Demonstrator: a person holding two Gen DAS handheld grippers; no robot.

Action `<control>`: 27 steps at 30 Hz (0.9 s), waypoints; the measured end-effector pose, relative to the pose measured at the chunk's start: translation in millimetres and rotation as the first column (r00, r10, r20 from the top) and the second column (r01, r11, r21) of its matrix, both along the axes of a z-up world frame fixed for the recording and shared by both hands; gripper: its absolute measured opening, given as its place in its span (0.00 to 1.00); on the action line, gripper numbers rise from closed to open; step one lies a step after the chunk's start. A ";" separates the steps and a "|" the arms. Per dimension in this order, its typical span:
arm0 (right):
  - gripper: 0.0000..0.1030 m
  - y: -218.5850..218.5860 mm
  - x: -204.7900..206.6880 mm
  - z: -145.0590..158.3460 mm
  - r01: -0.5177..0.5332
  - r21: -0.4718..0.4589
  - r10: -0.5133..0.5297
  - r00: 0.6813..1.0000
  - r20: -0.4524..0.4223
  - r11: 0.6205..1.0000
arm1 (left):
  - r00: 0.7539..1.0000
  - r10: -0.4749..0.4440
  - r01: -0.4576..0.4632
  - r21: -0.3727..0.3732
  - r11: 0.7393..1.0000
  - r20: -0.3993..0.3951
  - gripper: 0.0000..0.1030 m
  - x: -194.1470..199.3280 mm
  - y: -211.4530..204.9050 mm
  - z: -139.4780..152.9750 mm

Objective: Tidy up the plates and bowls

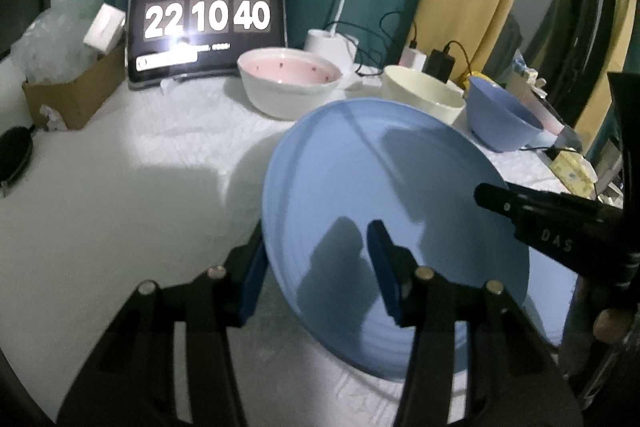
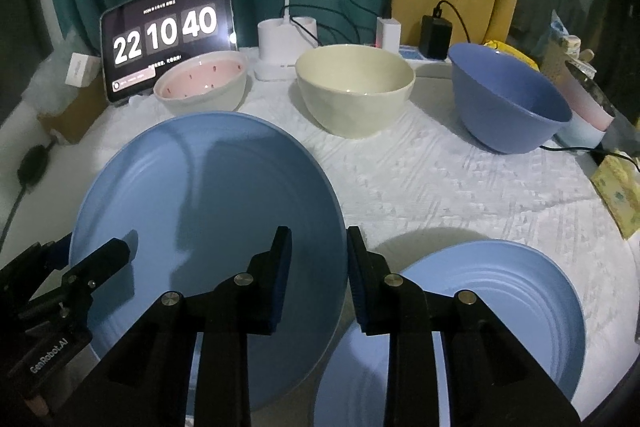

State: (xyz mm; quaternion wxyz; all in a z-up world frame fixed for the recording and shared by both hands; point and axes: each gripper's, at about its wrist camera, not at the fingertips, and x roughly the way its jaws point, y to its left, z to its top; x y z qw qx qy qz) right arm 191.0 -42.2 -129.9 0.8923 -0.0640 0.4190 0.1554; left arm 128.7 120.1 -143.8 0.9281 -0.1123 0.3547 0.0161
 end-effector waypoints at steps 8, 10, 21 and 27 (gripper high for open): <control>0.29 -17.0 -15.5 15.6 0.012 0.035 -0.013 0.999 0.039 0.999 | 0.999 -0.010 0.009 0.016 1.000 0.043 0.48 -14.4 -14.4 18.1; 0.29 -22.2 -19.8 19.4 0.017 0.042 -0.019 0.999 0.049 0.999 | 0.999 -0.014 0.013 0.021 1.000 0.052 0.48 -17.6 -18.8 21.8; 0.29 -55.9 -41.3 31.6 0.053 0.083 -0.060 0.995 0.084 0.995 | 0.996 -0.054 0.050 0.054 0.997 0.075 0.48 -32.0 -49.8 34.2; 0.29 -75.1 -48.7 33.7 0.072 0.101 -0.081 0.993 0.089 0.992 | 0.994 -0.079 0.074 0.070 0.995 0.072 0.48 -35.3 -68.2 35.8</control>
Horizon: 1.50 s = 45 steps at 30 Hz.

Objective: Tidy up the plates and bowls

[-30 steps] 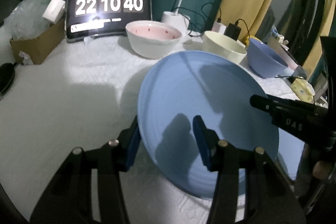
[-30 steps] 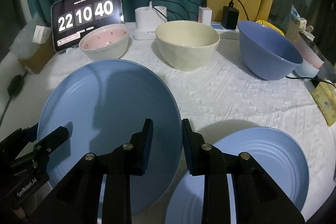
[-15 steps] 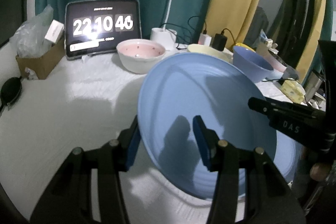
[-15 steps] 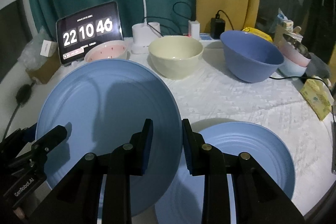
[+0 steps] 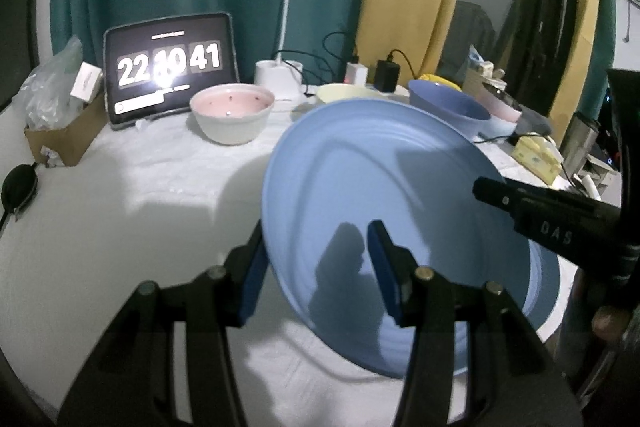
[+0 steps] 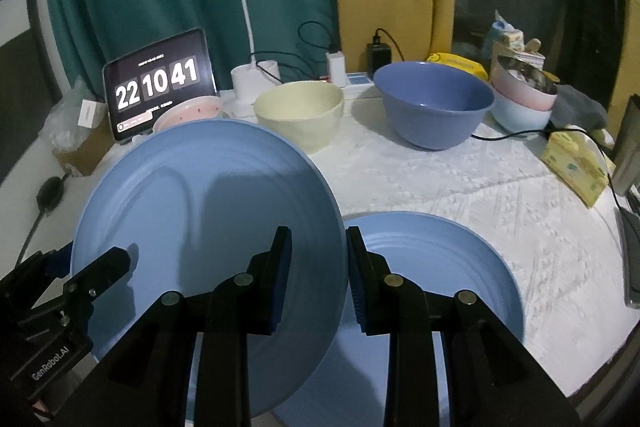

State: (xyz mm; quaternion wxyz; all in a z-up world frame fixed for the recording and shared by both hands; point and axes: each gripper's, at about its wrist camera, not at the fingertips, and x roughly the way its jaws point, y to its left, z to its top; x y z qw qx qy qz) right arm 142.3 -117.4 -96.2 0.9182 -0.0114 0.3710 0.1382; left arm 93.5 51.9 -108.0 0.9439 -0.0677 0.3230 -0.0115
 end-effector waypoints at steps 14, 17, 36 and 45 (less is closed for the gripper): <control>0.29 -52.5 -10.2 -5.2 0.059 0.041 -0.059 0.998 0.001 0.997 | 0.997 -0.066 0.068 0.040 0.997 -0.039 0.48 3.3 -49.9 -7.1; 0.29 -62.6 -10.4 -7.9 0.072 0.046 -0.072 0.997 0.001 0.996 | 0.996 -0.076 0.078 0.049 0.996 -0.049 0.48 5.0 -59.9 -9.3; 0.33 -114.5 -3.3 -31.0 0.119 0.081 -0.118 0.993 -0.008 0.990 | 0.984 -0.125 0.138 0.101 0.985 -0.127 0.49 24.0 -111.9 -31.5; 0.35 -126.9 -0.6 -36.4 0.134 0.077 -0.134 0.991 -0.008 0.988 | 0.975 -0.149 0.171 0.128 0.977 -0.162 0.50 30.7 -127.5 -42.8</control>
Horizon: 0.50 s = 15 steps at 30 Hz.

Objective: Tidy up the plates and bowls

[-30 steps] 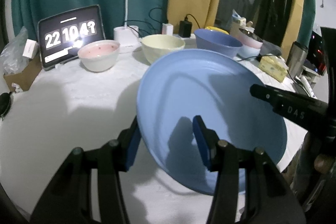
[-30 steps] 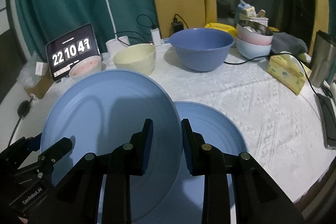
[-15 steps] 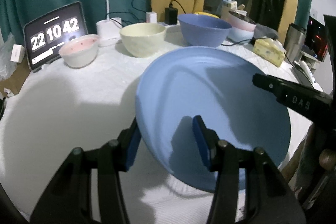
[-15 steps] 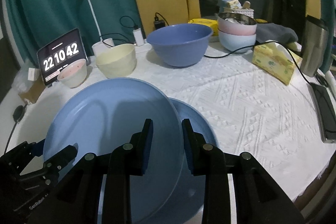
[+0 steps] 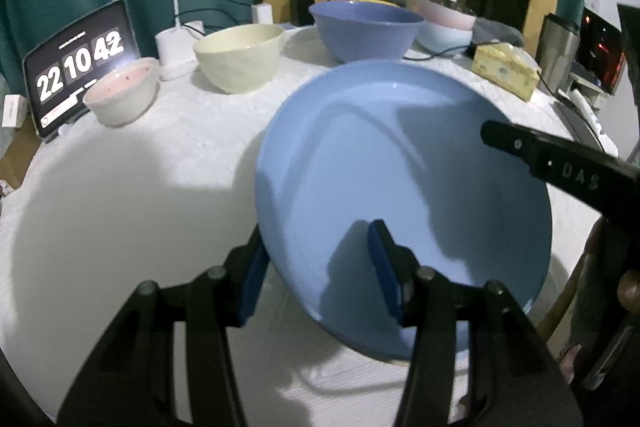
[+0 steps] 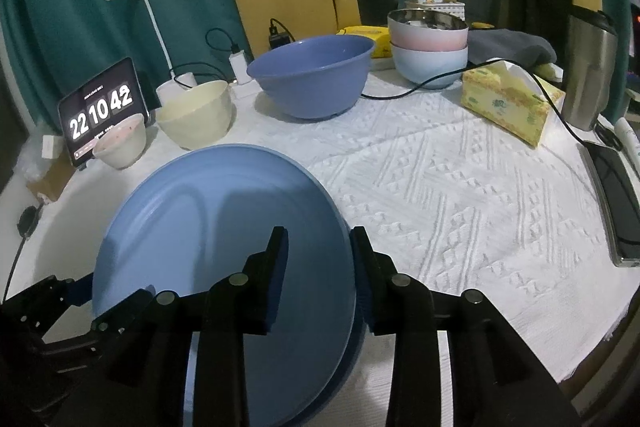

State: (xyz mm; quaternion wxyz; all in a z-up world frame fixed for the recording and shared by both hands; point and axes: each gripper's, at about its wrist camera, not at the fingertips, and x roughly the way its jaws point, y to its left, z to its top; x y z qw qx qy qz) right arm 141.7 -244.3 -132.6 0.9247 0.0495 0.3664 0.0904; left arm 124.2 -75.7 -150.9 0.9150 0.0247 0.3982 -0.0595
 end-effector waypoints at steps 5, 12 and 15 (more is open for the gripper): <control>0.35 3.1 -1.0 -0.3 -0.001 -0.041 0.002 1.000 0.011 0.999 | 1.000 -0.010 0.009 0.035 0.999 0.005 0.51 0.6 -2.2 -3.9; 0.35 2.6 -5.5 4.6 -0.009 -0.069 0.011 0.999 0.038 0.998 | 1.000 -0.027 0.028 0.045 0.999 -0.008 0.52 0.7 -0.9 -6.8; 0.35 -1.6 -3.3 0.3 0.005 -0.068 -0.004 1.000 0.025 0.998 | 1.000 -0.022 0.023 0.027 0.999 -0.017 0.54 1.6 4.9 -6.8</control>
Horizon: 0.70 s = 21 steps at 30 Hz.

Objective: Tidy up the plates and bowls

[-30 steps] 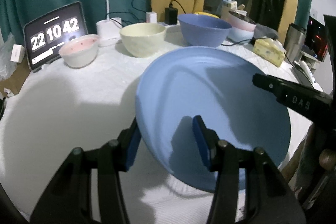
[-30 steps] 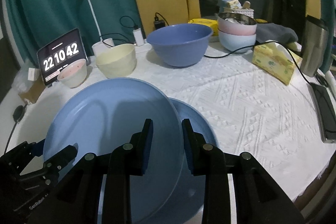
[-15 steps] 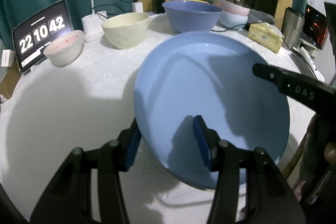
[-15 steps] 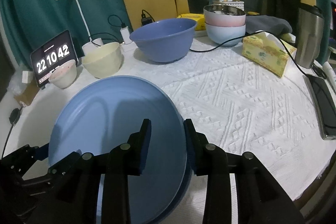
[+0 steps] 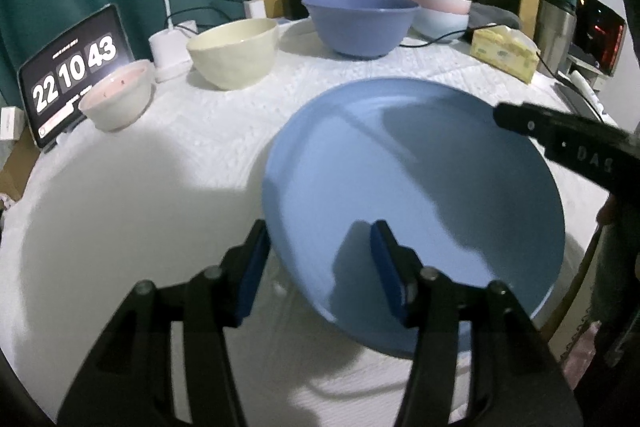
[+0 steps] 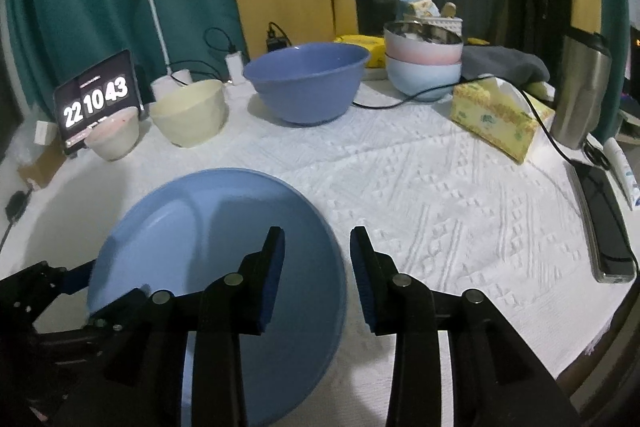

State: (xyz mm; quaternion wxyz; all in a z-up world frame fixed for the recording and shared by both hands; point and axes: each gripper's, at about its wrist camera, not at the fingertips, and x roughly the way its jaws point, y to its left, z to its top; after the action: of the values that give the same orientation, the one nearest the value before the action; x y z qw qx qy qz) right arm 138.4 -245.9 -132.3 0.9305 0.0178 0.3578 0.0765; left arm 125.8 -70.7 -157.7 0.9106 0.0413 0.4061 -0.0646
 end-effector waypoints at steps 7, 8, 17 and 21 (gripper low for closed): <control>0.36 -13.6 3.1 -12.4 0.030 0.045 -0.028 0.998 -0.051 0.999 | 0.998 0.065 -0.065 -0.072 0.995 -0.001 0.60 3.6 17.4 3.1; 0.36 -15.3 3.2 -13.7 0.034 0.051 -0.031 0.998 -0.056 0.998 | 0.998 0.069 -0.069 -0.080 0.994 -0.007 0.60 4.8 18.8 2.3; 0.39 -20.6 0.6 -25.8 0.030 0.112 -0.018 0.994 -0.103 0.993 | 0.996 0.065 -0.073 -0.166 0.983 -0.056 0.60 8.6 25.5 -6.8; 0.39 -17.0 -0.8 -30.0 0.003 0.162 0.017 0.993 -0.118 0.987 | 0.997 0.029 -0.047 -0.241 0.969 -0.077 0.60 10.1 26.8 -10.8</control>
State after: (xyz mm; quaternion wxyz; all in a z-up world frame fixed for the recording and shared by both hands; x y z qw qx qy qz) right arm 137.6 -262.9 -162.3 0.9028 0.0967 0.4051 0.1074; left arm 135.8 -43.9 -168.5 0.8945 -0.0807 0.4288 -0.0977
